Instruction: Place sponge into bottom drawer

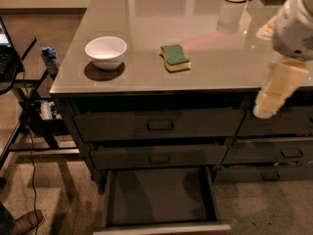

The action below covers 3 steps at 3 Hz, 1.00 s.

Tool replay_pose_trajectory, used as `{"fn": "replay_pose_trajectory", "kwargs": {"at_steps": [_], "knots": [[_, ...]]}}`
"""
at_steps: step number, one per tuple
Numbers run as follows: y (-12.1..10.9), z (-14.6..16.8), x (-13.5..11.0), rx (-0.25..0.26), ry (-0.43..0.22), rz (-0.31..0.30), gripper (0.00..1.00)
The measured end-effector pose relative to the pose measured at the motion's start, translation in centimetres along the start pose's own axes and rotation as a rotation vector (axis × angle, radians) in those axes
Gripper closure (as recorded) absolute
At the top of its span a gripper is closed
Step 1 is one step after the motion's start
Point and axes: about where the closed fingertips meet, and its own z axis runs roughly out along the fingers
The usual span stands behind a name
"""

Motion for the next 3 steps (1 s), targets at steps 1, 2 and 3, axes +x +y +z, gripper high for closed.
{"fn": "replay_pose_trajectory", "kwargs": {"at_steps": [1,2,3], "knots": [[-3.9,1.7,-1.6,0.030,0.010,-0.022,0.00],[-3.9,1.7,-1.6,0.030,0.010,-0.022,0.00],[-4.4,2.9,-2.2,0.035,0.005,0.065,0.00]]}}
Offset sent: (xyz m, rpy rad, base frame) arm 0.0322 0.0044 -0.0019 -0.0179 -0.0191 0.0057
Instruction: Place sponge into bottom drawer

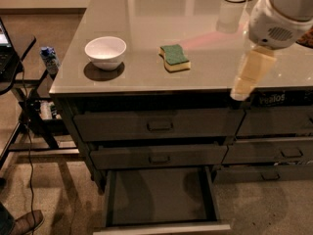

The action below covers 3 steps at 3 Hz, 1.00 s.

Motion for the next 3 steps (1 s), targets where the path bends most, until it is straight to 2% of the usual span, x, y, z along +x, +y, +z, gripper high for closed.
{"fn": "replay_pose_trajectory", "kwargs": {"at_steps": [1,2,3], "knots": [[-1.6,2.9,-1.5,-0.019,0.005,0.154,0.00],[-2.9,5.2,-2.5,-0.049,0.027,0.259,0.00],[-2.9,5.2,-2.6,-0.047,0.025,0.270,0.00]]}}
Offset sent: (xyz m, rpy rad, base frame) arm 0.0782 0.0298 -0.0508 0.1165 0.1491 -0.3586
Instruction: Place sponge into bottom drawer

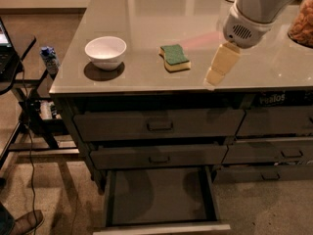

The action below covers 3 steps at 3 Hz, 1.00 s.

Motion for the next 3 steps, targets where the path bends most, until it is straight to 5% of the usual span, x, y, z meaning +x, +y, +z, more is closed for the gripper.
{"fn": "replay_pose_trajectory", "kwargs": {"at_steps": [1,3], "knots": [[0.1,1.4,-1.2,-0.015,-0.018,0.035,0.00],[-2.3,6.3,-5.3,-0.031,0.055,0.138,0.00]]}}
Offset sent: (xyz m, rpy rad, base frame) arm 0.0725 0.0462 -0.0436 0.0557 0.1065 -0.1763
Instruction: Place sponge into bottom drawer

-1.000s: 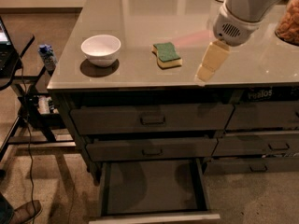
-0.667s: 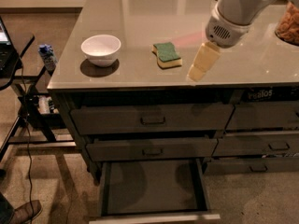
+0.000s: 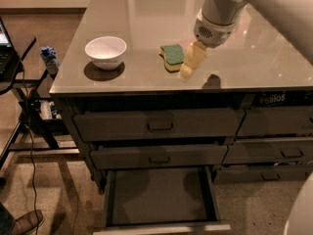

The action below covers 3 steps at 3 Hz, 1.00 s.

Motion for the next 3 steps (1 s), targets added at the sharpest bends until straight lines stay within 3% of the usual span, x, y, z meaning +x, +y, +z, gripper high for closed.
{"fn": "replay_pose_trajectory", "kwargs": {"at_steps": [1,2,3], "knots": [[0.0,0.0,0.0,0.000,0.000,0.000,0.00],[-0.8,0.5,-1.6,-0.033,-0.023,0.064,0.00],[-2.1,1.9,-6.0,-0.064,-0.019,0.136,0.00]]}}
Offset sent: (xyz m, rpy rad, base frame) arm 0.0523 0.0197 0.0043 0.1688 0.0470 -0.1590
